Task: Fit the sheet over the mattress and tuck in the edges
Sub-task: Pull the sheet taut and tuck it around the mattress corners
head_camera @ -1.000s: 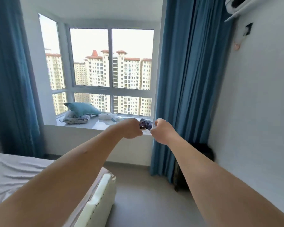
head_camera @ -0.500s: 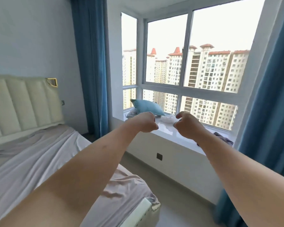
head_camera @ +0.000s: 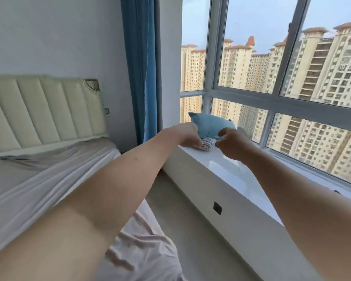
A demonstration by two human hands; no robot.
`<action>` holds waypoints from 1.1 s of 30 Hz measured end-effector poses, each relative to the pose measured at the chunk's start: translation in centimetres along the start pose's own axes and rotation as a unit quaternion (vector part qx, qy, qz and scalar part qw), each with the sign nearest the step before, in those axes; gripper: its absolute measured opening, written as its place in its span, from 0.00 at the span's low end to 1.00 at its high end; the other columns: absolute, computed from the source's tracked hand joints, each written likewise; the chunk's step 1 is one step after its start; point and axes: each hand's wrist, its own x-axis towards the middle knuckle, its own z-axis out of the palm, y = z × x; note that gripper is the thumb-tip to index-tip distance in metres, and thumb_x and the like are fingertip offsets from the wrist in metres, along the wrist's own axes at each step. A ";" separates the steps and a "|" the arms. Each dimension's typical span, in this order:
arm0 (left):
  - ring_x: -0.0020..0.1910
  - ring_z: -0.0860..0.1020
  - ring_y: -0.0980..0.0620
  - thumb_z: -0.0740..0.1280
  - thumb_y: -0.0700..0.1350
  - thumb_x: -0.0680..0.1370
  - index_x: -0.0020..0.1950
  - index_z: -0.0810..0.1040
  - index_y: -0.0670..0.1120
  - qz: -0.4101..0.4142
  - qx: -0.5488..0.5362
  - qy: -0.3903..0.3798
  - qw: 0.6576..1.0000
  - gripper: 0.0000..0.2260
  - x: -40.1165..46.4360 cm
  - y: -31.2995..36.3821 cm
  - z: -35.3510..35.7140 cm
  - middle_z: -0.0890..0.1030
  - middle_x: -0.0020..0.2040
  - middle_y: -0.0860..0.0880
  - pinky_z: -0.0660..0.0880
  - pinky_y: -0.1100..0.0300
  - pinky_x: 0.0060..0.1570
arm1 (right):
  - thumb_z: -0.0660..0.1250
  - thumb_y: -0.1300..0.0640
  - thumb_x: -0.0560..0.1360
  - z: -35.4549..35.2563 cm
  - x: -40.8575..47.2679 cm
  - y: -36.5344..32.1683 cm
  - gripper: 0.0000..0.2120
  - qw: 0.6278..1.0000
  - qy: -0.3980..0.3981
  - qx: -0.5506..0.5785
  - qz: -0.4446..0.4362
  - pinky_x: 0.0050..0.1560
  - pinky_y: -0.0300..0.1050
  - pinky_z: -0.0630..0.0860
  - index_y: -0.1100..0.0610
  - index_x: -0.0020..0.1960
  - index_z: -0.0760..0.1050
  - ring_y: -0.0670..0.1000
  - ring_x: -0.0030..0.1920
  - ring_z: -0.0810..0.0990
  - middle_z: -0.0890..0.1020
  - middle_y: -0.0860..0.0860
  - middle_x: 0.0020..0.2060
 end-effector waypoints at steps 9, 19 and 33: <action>0.42 0.80 0.46 0.66 0.52 0.77 0.50 0.82 0.43 -0.178 -0.004 -0.006 0.984 0.13 13.7 -2.3 0.1 0.82 0.46 0.47 0.75 0.54 0.42 | 0.66 0.60 0.77 -0.2 21.5 1.8 0.14 0.987 -0.126 -0.014 -0.103 0.38 0.39 0.71 0.53 0.62 0.76 0.53 0.41 0.78 0.81 0.54 0.47; 0.48 0.81 0.47 0.68 0.56 0.77 0.53 0.82 0.49 -0.307 -0.038 0.051 0.950 0.12 28.9 -18.3 -1.7 0.83 0.48 0.49 0.77 0.55 0.48 | 0.63 0.57 0.78 14.5 40.6 -3.3 0.20 0.949 -0.226 -0.058 -0.213 0.47 0.41 0.72 0.51 0.69 0.75 0.55 0.51 0.79 0.80 0.53 0.61; 0.46 0.81 0.46 0.70 0.55 0.77 0.49 0.83 0.47 -0.433 -0.014 0.120 0.893 0.12 47.3 -47.0 -10.2 0.83 0.47 0.47 0.76 0.57 0.45 | 0.63 0.58 0.78 35.9 69.9 -20.1 0.21 0.892 -0.317 -0.020 -0.321 0.52 0.42 0.73 0.54 0.71 0.74 0.57 0.61 0.78 0.79 0.54 0.64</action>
